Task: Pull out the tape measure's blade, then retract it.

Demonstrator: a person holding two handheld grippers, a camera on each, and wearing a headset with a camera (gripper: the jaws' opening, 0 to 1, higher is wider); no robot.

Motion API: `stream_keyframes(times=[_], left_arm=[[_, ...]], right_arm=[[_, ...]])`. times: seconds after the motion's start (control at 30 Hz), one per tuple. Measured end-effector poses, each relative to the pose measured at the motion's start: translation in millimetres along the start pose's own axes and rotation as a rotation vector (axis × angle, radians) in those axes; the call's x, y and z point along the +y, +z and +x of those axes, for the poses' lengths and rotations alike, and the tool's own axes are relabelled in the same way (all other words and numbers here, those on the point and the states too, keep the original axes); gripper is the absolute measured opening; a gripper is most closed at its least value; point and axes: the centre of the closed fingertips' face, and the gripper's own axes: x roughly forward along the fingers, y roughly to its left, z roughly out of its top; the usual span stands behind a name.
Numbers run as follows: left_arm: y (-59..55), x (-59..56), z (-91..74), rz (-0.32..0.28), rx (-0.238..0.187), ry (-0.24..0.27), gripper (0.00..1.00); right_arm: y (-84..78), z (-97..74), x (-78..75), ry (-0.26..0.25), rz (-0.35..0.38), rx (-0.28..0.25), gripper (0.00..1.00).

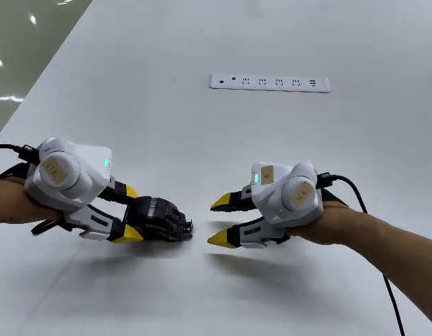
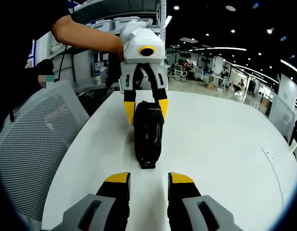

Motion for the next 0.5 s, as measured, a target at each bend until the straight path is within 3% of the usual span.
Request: stream_keyframes(times=[0.5], left_arm=[[0.0,1.5,2.4,0.04,-0.006,0.012,0.27]], right_arm=[[-1.7,22.4,2.3,0.024,-0.033,0.039,0.21]])
